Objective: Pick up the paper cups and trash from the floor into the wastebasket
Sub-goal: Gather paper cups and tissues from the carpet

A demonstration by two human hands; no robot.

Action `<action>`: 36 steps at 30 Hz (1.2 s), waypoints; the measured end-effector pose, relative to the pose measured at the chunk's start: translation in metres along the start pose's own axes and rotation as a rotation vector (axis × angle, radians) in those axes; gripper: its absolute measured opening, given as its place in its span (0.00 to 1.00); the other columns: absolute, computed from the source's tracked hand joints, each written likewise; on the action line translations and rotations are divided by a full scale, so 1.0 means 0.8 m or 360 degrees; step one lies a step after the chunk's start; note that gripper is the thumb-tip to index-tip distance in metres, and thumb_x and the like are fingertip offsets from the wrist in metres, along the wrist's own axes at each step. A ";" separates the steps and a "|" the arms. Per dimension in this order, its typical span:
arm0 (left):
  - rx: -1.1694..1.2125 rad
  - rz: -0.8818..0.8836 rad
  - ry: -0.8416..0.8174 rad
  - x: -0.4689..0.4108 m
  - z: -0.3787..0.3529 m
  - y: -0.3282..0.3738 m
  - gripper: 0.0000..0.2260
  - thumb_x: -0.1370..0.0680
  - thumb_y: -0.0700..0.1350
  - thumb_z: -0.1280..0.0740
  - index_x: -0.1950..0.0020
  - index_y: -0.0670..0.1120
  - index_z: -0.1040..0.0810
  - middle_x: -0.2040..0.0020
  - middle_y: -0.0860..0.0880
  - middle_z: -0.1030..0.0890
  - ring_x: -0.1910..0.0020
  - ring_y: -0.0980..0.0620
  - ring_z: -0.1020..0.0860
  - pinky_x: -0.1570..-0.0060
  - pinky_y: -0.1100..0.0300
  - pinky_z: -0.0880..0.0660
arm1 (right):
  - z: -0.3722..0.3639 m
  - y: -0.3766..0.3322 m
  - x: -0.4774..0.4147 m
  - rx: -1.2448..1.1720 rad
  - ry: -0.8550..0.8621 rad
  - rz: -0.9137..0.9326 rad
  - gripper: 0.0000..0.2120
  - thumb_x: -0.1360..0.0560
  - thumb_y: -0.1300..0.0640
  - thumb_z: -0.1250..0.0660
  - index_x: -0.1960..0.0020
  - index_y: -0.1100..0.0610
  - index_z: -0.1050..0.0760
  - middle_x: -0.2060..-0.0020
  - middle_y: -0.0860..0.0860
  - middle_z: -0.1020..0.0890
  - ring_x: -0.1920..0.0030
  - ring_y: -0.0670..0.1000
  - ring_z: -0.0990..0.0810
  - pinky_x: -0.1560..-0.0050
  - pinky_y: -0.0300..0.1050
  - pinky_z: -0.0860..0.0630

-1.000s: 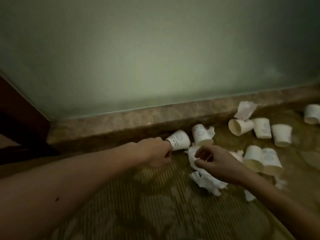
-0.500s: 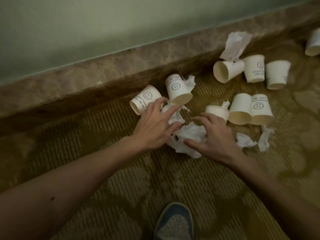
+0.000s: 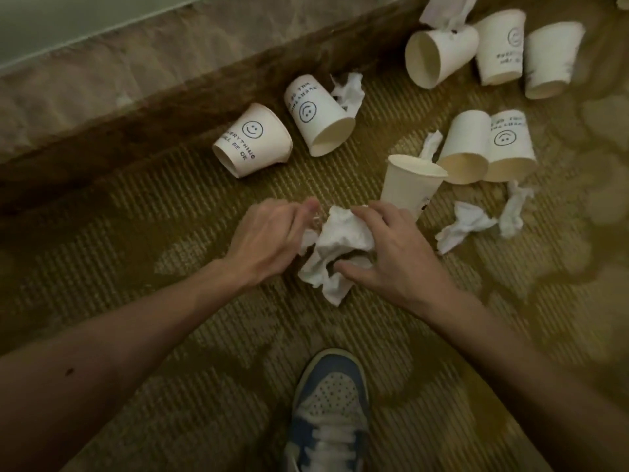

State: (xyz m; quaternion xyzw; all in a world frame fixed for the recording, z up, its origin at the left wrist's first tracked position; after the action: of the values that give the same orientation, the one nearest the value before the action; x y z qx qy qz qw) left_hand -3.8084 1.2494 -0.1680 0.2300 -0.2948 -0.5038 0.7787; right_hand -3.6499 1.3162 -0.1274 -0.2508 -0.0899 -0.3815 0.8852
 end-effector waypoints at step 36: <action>0.1481 0.0660 0.0170 0.029 0.009 0.019 0.24 0.18 0.59 0.40 0.54 0.40 0.18 0.58 0.42 0.16 0.57 0.45 0.16 0.52 0.44 0.21 | -0.029 -0.068 -0.001 -0.2204 -0.0323 -0.0651 0.18 0.16 0.46 0.46 0.37 0.53 0.24 0.49 0.54 0.14 0.49 0.52 0.15 0.56 0.43 0.18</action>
State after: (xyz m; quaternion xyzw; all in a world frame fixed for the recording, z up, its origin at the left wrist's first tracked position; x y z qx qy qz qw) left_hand -3.7964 1.2337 -0.1474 0.5145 -0.4871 -0.1416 0.6914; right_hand -3.6904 1.2726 -0.1272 -0.7657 0.0453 -0.4836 0.4217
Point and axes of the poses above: each hand's wrist, its own x-axis away from the middle knuckle, its own z-axis out of the back of the hand, y = z × x, the point moved 6 cm from there along -x, towards the middle knuckle
